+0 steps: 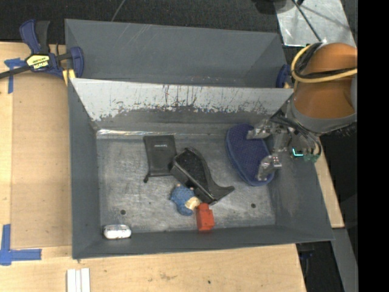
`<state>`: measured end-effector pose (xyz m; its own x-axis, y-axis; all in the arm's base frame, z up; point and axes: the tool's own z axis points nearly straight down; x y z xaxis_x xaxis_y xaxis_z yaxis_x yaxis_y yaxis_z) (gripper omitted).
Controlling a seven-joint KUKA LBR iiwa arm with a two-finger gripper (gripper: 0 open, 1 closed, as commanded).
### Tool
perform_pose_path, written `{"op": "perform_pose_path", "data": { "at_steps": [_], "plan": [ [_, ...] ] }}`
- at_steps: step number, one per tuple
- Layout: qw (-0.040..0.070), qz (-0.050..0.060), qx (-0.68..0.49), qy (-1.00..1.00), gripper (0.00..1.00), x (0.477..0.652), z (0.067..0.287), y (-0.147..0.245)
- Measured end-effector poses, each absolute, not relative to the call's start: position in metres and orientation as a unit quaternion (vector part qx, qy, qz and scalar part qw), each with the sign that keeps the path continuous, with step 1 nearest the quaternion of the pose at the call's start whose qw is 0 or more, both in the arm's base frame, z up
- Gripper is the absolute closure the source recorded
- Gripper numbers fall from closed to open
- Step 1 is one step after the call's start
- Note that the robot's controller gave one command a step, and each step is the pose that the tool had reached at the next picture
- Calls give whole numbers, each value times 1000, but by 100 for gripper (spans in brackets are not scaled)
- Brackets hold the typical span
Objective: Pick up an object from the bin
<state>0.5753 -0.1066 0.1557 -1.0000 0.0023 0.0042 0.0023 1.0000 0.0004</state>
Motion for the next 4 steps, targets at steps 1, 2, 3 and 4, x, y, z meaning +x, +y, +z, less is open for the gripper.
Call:
{"op": "perform_pose_path", "data": {
  "at_steps": [1,2,3,4],
  "plan": [
    [-1,-3,-57,-998,0,601,88,-130],
    [5,-13,209,-978,0,625,82,-145],
    [4,-12,209,-978,100,626,83,-145],
    [-6,2,281,-960,100,626,205,-133]
  ]
}}
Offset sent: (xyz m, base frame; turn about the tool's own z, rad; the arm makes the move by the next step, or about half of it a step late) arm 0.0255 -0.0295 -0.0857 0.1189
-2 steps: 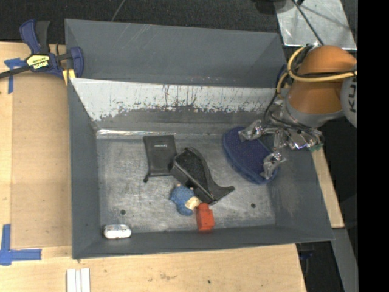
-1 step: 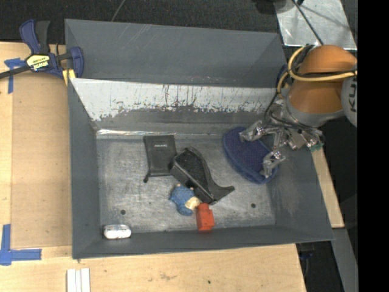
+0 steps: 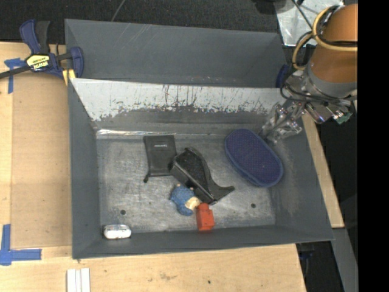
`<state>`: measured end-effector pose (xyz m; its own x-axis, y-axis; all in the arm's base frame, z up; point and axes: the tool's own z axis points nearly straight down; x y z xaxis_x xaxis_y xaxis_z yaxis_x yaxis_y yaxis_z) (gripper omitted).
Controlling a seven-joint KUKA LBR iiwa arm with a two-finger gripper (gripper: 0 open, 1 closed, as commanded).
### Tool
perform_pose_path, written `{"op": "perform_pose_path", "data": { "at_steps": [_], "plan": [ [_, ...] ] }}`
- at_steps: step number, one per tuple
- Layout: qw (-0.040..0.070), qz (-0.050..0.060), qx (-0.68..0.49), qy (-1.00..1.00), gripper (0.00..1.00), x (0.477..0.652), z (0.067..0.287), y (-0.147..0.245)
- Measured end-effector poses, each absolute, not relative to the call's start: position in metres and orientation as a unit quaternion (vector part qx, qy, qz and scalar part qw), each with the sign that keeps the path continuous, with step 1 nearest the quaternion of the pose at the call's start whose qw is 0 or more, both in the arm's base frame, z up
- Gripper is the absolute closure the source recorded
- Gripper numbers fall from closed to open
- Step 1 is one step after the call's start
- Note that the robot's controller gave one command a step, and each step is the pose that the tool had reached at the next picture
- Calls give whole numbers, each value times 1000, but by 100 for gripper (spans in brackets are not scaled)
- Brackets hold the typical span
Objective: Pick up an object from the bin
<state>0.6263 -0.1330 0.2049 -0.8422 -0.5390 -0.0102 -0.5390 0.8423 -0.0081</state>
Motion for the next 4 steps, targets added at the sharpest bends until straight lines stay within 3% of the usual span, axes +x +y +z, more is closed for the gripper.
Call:
{"op": "perform_pose_path", "data": {
  "at_steps": [1,2,3,4],
  "plan": [
    [2,0,-280,960,0,625,200,-134],
    [7,-2,-357,934,0,620,95,-139],
    [7,-8,-511,860,0,626,90,-110],
    [19,-9,-404,914,0,603,87,-115]
  ]
}}
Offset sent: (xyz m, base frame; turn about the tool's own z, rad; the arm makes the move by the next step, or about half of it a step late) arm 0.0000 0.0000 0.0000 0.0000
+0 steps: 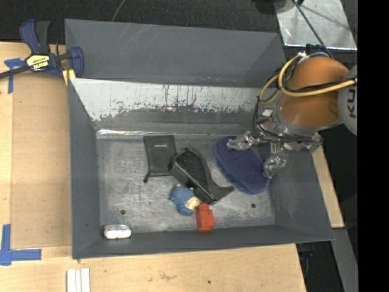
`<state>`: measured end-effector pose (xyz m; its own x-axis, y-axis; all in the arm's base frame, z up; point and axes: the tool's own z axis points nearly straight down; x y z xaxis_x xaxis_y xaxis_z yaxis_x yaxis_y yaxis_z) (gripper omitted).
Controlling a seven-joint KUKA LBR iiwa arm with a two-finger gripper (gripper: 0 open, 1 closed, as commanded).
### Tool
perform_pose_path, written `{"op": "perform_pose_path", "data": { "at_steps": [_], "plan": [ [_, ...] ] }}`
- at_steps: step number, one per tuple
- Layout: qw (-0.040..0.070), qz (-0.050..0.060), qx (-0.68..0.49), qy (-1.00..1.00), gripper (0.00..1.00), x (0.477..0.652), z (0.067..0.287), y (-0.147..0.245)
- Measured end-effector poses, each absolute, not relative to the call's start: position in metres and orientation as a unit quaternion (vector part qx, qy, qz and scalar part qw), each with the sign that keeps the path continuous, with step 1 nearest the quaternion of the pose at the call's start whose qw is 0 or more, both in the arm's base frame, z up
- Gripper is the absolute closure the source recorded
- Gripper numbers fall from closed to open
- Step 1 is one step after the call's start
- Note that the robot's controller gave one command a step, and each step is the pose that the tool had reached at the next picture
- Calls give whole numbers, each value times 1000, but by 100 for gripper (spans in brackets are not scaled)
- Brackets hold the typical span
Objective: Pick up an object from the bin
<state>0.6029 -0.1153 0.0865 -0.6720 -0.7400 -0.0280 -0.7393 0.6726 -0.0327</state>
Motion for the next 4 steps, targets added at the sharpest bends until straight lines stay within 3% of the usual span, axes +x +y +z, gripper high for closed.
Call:
{"op": "perform_pose_path", "data": {
  "at_steps": [1,2,3,4],
  "plan": [
    [20,-10,-405,914,100,604,88,-115],
    [6,-3,-440,898,100,626,210,-94],
    [2,0,-438,899,0,624,205,-95],
    [1,-4,-580,815,0,614,78,-67]
  ]
}}
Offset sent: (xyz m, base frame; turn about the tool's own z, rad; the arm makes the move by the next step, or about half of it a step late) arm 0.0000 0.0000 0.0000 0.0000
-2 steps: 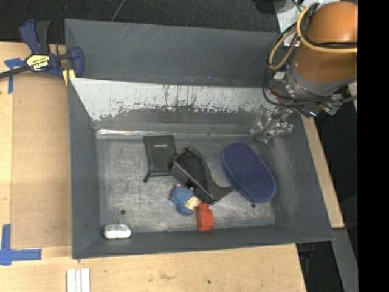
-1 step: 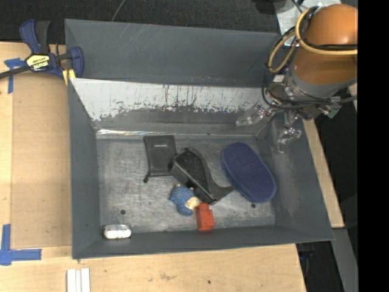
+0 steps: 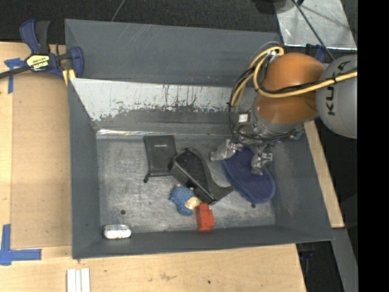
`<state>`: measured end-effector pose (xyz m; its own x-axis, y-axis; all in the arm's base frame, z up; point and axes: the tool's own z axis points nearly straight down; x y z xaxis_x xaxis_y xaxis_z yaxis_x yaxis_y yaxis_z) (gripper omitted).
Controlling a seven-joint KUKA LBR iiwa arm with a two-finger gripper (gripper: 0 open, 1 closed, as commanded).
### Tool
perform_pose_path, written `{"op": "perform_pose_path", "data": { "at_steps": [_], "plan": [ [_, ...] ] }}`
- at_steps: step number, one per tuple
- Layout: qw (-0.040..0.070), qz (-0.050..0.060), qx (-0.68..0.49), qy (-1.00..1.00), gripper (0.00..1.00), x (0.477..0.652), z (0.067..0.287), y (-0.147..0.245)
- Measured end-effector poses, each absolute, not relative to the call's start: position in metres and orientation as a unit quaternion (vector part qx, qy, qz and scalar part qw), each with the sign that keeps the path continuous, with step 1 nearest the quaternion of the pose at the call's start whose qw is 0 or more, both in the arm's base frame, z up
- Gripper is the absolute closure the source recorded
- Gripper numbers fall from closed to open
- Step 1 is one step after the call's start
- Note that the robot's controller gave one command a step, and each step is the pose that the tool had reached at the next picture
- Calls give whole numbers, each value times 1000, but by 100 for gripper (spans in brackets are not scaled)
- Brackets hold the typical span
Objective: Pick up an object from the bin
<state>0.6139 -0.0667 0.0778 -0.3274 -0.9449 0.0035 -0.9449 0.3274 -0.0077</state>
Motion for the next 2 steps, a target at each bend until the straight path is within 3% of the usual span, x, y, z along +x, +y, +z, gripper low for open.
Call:
{"op": "perform_pose_path", "data": {
  "at_steps": [1,2],
  "plan": [
    [0,-6,-579,815,100,615,80,-69],
    [3,-4,-716,698,100,610,311,-91]
  ]
}}
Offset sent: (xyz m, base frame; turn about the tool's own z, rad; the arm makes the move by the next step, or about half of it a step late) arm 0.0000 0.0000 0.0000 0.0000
